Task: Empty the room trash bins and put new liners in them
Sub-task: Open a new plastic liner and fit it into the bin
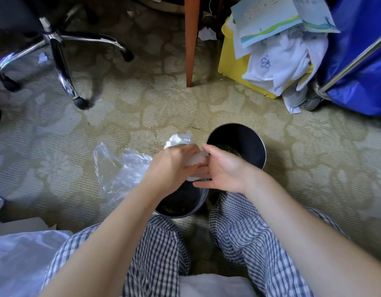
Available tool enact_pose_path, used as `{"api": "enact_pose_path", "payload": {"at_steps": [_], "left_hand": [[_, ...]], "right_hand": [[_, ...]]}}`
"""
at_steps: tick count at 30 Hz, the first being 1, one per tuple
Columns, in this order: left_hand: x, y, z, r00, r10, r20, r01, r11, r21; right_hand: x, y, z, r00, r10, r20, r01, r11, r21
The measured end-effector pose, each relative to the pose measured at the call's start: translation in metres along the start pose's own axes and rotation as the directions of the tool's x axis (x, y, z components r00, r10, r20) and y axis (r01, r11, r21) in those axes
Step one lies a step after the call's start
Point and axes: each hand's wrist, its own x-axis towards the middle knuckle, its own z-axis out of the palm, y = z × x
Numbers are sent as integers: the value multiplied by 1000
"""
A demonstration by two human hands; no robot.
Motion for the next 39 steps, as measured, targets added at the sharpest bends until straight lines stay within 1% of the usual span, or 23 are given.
{"api": "enact_pose_path", "payload": {"at_steps": [2,4,6,10,11,13,14,15,17,19,21,24,25,27,29,31,32,34,36,37,39], "left_hand": [[-1,1,1,997,81,17,-81,997,-2],[0,2,3,988,149,44,-149,989,-2],[0,1,5,981,186,49,-188,982,26],[2,-1,9,989,151,0,-150,987,64],[2,0,10,990,139,-9,-138,990,33],[3,1,9,998,48,-31,-51,994,-101],[3,1,7,1000,-26,-7,25,990,-137],[4,-1,6,994,-98,48,103,985,-139],[6,-6,3,976,-154,153,174,976,-133],[6,-7,0,958,-175,228,229,944,-238],[6,-5,-3,941,-170,292,268,902,-337],[7,-4,-6,912,-144,384,284,897,-338],[7,-5,-9,900,-144,412,295,896,-331],[6,-8,-16,866,-127,484,338,862,-378],[4,-13,-25,835,-57,547,373,789,-488],[3,-21,-32,823,-13,568,394,733,-555],[4,-24,-34,813,8,582,407,707,-578],[5,-28,-37,792,56,608,442,635,-633],[5,-28,-39,797,49,602,471,574,-670],[4,-26,-40,806,34,591,475,560,-679],[3,-25,-39,814,4,581,492,528,-693]], "right_hand": [[-1,-1,-1,1000,-18,-10,18,999,50],[0,-1,-3,998,-33,-53,37,996,76],[2,-1,-3,994,-66,-89,75,992,103],[7,-3,-4,978,-175,-109,196,955,222],[7,-5,-4,971,-198,-131,226,939,257],[8,-8,-4,958,-219,-184,269,911,312],[8,-9,-5,951,-229,-209,290,894,342],[7,-11,-4,943,-241,-231,315,870,379],[5,-13,-4,929,-264,-259,359,814,457],[3,-15,-4,925,-264,-274,372,777,508],[1,-16,-3,923,-231,-307,363,788,498],[2,-16,-1,920,-168,-353,338,796,502],[2,-17,-2,925,-167,-341,332,793,511],[1,-19,-3,943,-215,-256,321,794,517],[0,-21,-6,941,-286,-178,337,803,492],[-3,-23,-10,932,-322,-169,364,822,437],[-4,-24,-12,925,-333,-185,380,844,379],[-6,-25,-14,903,-369,-218,412,889,200],[-8,-25,-14,890,-401,-216,407,913,-22],[-9,-24,-12,889,-412,-199,388,910,-149],[-11,-22,-9,895,-423,-142,338,850,-404]]}}
